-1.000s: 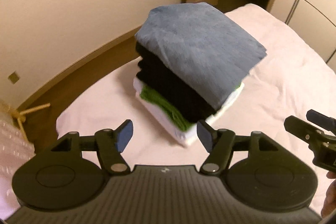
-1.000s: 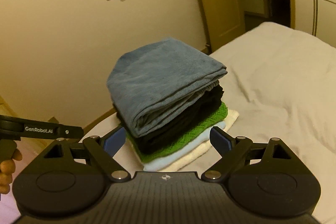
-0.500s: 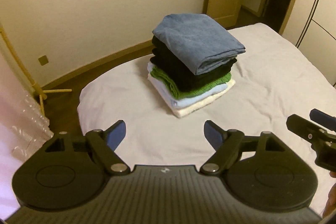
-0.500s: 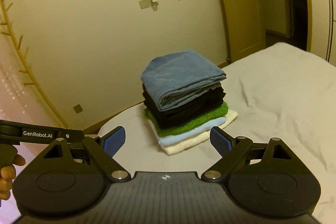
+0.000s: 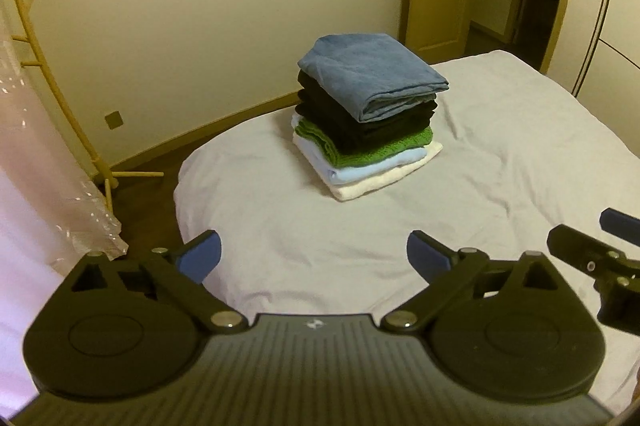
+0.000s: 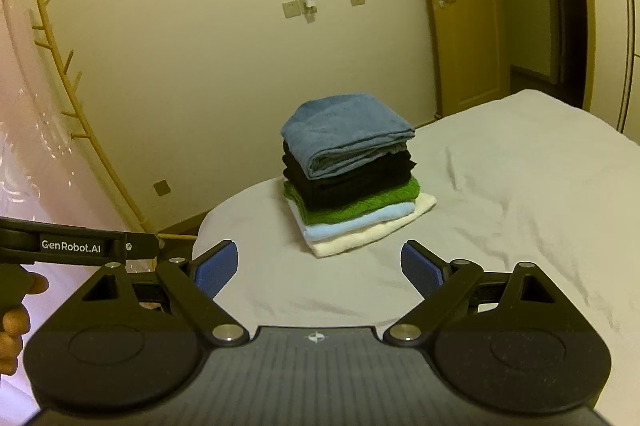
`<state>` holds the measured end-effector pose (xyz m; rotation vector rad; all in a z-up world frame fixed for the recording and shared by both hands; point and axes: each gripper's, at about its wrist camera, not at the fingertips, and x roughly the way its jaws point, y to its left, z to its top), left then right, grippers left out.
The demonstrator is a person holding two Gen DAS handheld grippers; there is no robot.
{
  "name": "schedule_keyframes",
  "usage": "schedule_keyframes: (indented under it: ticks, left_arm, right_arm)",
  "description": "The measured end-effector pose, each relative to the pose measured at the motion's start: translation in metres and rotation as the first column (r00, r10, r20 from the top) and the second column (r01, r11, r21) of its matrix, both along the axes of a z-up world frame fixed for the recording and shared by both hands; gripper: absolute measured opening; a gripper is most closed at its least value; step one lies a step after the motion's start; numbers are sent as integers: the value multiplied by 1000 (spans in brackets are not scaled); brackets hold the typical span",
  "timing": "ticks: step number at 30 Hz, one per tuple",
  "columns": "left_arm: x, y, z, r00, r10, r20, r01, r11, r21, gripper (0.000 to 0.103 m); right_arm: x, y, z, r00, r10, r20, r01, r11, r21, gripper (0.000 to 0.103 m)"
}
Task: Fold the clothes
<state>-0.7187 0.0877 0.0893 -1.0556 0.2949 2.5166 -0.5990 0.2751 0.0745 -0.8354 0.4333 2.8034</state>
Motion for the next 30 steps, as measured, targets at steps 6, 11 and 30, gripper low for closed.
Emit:
schedule_keyframes:
  ticks: [6, 11, 30]
  left_arm:
    - [5, 5, -2, 1000, 23, 4, -23, 1000, 9, 102]
    - [-2, 11, -16, 998, 47, 33, -47, 999, 12, 102]
    - [-69, 24, -69, 987, 134, 92, -135, 991, -1, 102]
  right_arm:
    - [4, 7, 6, 1000, 7, -13, -6, 999, 33, 103]
    - [-13, 18, -2, 1000, 11, 12, -12, 1000, 23, 103]
    - [-116, 44, -57, 978, 52, 201, -65, 996, 56, 103]
